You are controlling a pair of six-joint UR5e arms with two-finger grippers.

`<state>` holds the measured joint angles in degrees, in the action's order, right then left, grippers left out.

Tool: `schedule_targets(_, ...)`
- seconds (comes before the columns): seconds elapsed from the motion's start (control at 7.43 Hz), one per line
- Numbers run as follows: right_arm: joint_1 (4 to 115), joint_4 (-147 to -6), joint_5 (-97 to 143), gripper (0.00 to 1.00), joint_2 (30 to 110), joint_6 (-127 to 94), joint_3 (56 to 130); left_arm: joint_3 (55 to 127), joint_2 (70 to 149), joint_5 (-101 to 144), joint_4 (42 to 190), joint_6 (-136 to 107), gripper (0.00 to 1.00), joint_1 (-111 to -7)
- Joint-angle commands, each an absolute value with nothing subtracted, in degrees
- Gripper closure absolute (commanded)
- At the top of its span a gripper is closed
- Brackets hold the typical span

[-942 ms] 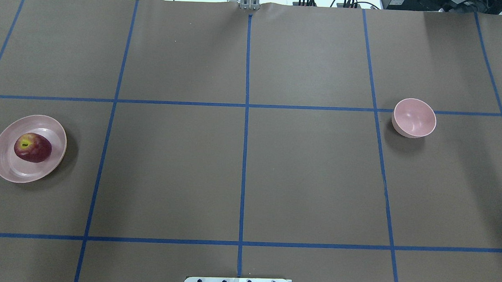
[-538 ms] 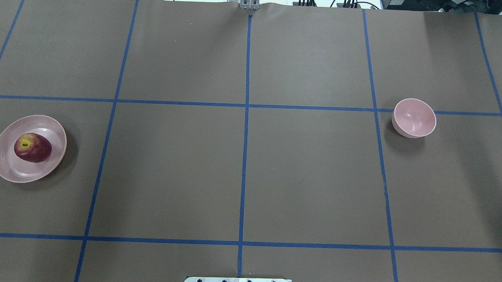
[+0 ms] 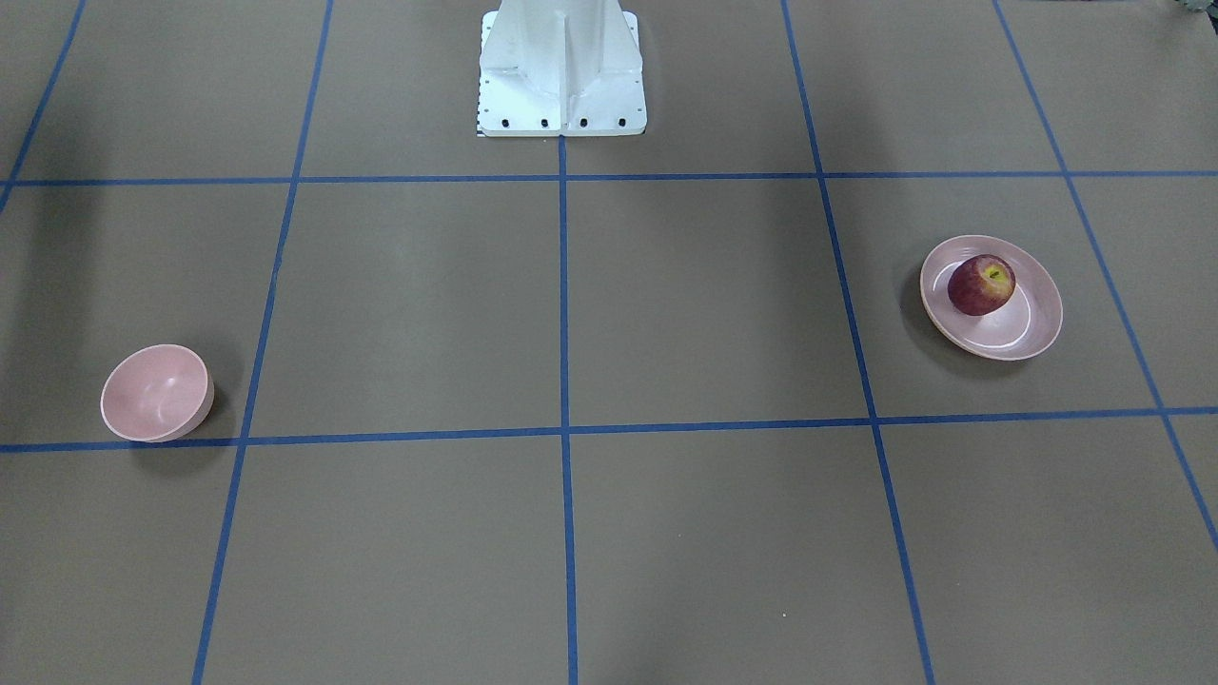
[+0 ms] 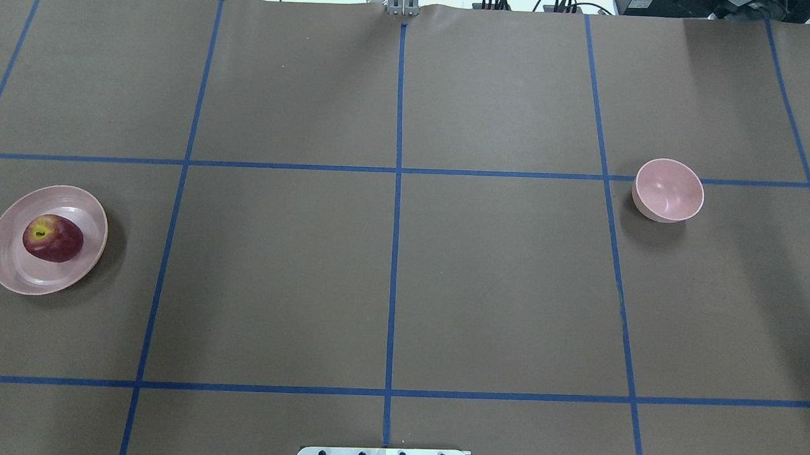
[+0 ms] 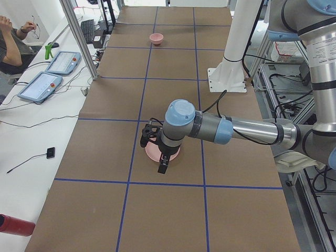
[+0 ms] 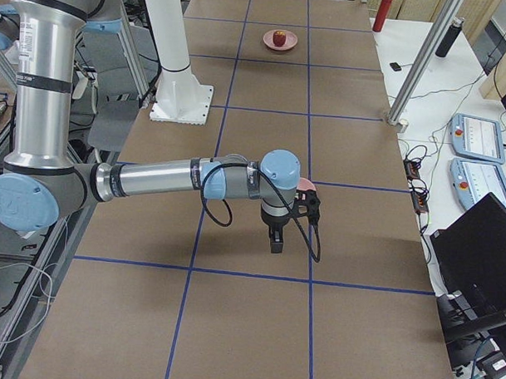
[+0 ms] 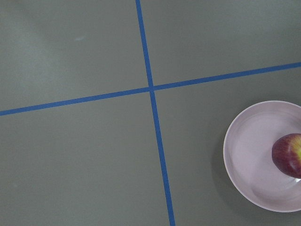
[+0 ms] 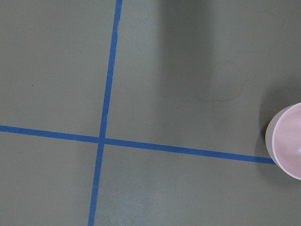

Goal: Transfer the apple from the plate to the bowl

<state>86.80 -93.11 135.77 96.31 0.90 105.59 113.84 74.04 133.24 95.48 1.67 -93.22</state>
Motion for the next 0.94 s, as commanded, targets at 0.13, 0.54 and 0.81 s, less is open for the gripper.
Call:
schedule_targets(0.13,75.8,-78.7,134.4,0.0,96.1,-18.6,104.5,113.6,74.0,133.2,95.4,1.7,0.02,-93.2)
schedule_targets(0.54,67.2,-68.2,131.3,0.0,90.8,-32.5,96.4,112.9,74.0,133.2,95.5,1.8,0.02,-93.2)
schedule_targets(0.81,63.3,-68.2,131.2,0.0,83.2,-37.4,91.3,112.7,74.0,133.2,95.5,1.8,0.02,-93.2)
